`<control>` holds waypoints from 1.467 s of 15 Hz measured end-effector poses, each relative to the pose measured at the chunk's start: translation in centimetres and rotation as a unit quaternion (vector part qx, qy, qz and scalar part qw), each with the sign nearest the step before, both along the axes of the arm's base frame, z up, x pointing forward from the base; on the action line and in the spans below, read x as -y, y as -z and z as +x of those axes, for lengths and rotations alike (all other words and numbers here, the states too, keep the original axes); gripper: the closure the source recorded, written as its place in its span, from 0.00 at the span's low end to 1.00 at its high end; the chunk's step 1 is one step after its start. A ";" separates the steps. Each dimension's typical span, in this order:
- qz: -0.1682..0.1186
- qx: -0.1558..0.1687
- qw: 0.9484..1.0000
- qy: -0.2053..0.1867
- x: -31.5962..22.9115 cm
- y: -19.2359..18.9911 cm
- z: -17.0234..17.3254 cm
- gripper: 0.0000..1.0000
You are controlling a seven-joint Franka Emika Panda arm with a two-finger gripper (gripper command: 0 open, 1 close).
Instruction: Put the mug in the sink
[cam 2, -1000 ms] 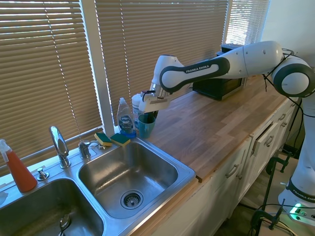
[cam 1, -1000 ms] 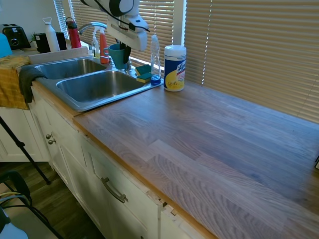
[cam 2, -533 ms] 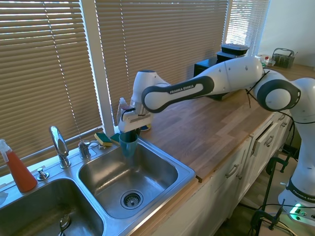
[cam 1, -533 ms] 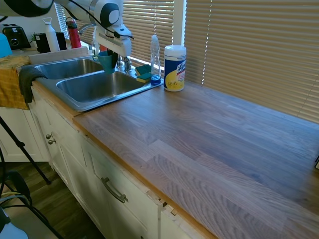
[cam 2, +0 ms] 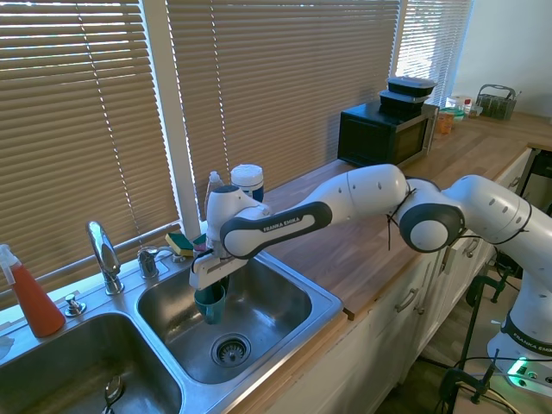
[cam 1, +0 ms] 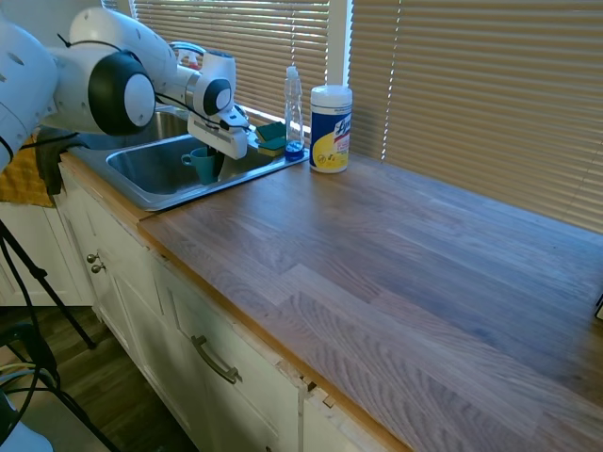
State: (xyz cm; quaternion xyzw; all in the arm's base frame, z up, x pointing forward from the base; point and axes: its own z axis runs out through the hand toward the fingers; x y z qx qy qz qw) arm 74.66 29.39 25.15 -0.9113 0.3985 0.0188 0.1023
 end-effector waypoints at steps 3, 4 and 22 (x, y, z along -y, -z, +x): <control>-0.006 -0.014 1.000 0.005 0.4 3.9 0.7 1.00; -0.007 -0.018 1.000 0.007 0.5 4.9 0.9 1.00; -0.006 0.009 1.000 0.013 1.5 2.7 2.5 0.00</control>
